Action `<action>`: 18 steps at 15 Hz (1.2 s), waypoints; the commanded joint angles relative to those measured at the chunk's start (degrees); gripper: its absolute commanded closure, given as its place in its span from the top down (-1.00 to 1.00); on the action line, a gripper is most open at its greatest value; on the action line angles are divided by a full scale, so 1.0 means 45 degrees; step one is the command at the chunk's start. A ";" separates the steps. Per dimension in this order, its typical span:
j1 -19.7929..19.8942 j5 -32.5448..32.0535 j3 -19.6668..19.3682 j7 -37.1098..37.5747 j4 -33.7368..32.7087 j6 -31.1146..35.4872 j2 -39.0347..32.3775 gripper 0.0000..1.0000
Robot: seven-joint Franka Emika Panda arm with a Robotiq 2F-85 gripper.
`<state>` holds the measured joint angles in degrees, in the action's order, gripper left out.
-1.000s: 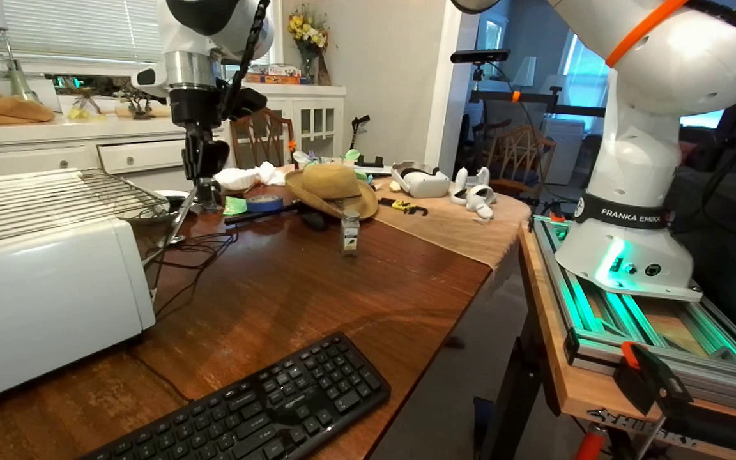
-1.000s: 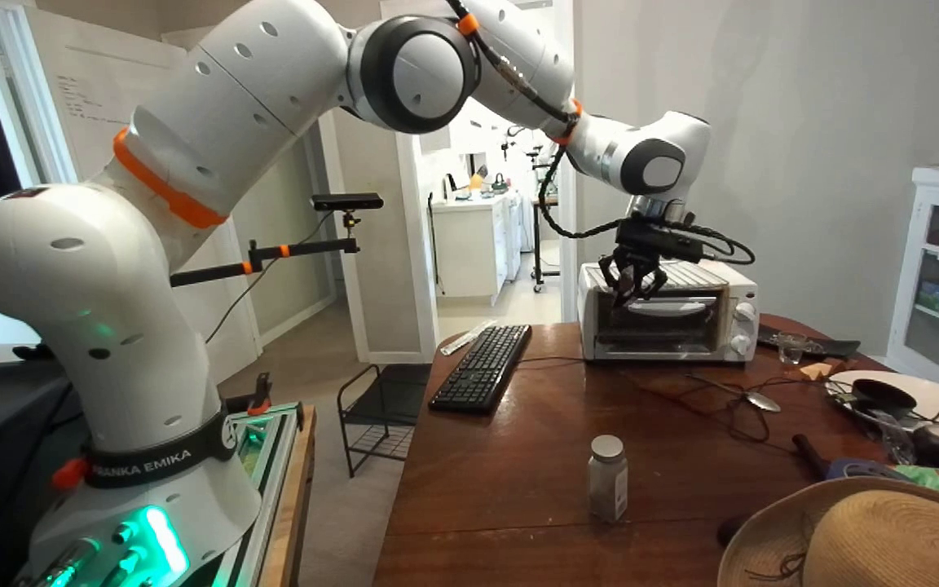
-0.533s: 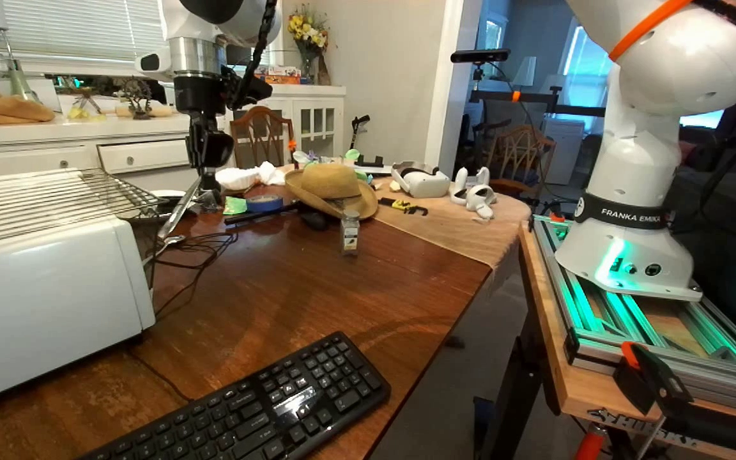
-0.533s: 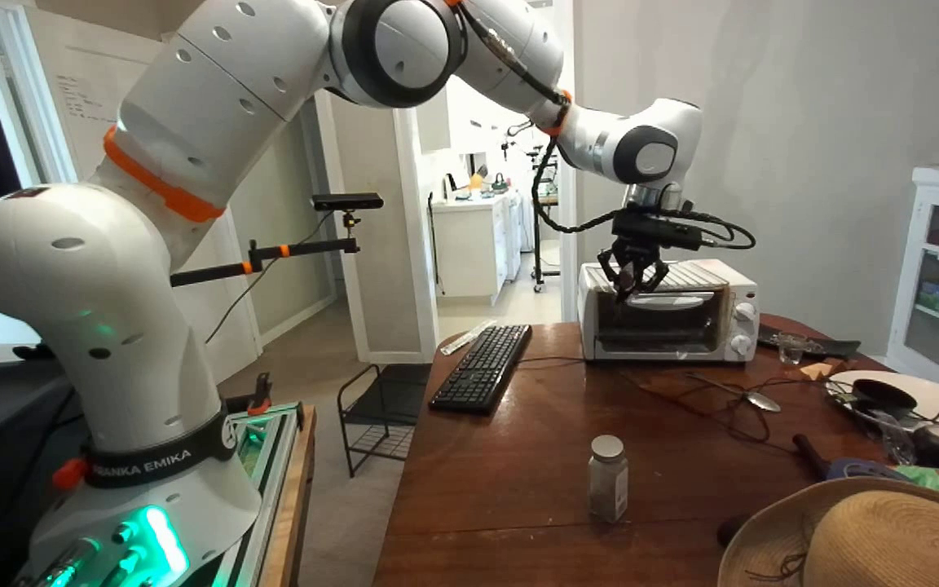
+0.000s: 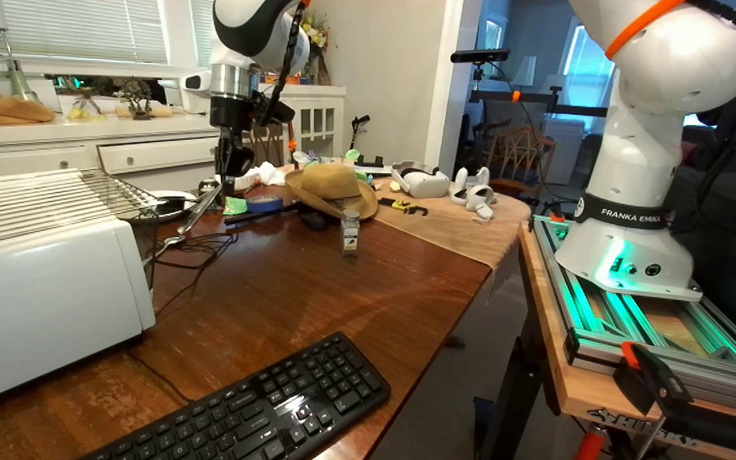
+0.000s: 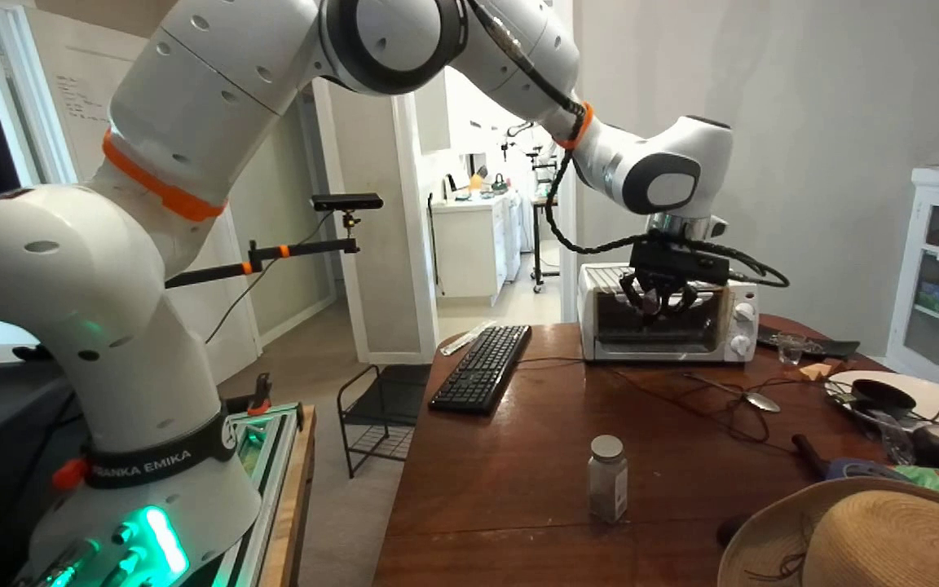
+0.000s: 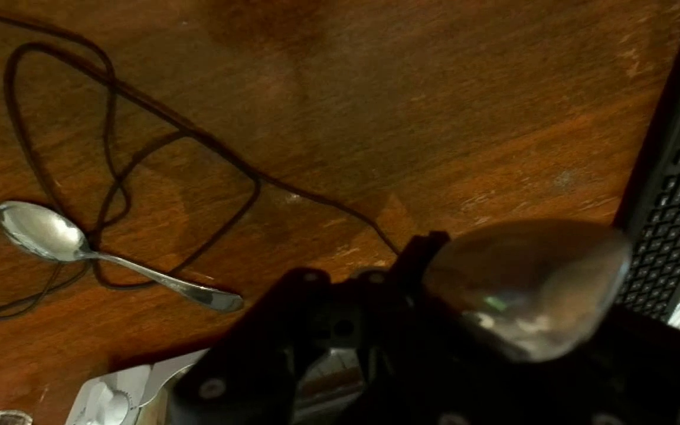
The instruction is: Use the spoon to close the mini oven
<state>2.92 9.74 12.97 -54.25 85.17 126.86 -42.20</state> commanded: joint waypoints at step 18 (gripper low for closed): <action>0.2344 0.9598 0.2879 -1.2093 0.1665 0.2024 -0.1703 -0.97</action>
<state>17.44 49.40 27.80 -105.14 97.00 137.94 -46.08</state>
